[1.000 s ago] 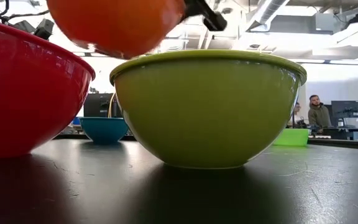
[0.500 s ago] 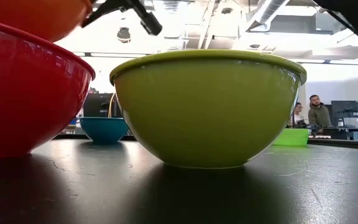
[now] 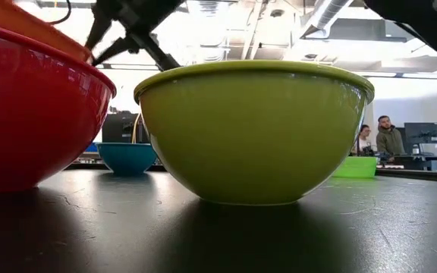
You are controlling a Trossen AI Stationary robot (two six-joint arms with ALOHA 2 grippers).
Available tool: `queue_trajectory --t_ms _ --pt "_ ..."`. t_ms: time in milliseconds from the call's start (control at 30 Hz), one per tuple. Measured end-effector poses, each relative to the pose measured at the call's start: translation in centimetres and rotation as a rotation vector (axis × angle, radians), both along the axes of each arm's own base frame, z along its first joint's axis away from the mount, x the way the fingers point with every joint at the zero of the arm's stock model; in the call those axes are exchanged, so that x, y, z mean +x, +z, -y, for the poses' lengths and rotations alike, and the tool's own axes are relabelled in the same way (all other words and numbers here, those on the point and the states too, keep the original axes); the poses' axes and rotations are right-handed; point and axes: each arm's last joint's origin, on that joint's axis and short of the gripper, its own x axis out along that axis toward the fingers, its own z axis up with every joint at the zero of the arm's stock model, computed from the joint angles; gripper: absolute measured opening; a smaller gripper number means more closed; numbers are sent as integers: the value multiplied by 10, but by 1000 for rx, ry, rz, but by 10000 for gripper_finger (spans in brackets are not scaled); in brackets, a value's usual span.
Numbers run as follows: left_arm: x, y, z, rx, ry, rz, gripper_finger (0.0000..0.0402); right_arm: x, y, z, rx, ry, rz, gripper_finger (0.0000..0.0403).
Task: Nest bowls inside each other
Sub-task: Stack the orange bowl on top of the red bowl
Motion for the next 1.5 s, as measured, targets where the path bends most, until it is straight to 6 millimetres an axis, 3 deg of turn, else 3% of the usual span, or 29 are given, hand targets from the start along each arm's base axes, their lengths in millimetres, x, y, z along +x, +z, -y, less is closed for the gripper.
queue_trajectory --t_ms 167,567,1233,1500 --pt "0 0 0 -3 -4 1 128 1 -10 0 8 6 -38 35" --pt "0 0 0 0 5 2 128 3 -9 3 -26 36 -21 54" --pt "-1 0 -1 9 33 4 128 3 -7 7 -80 113 -14 163" --pt "-1 0 -1 9 33 5 128 1 1 17 -44 163 -12 175"
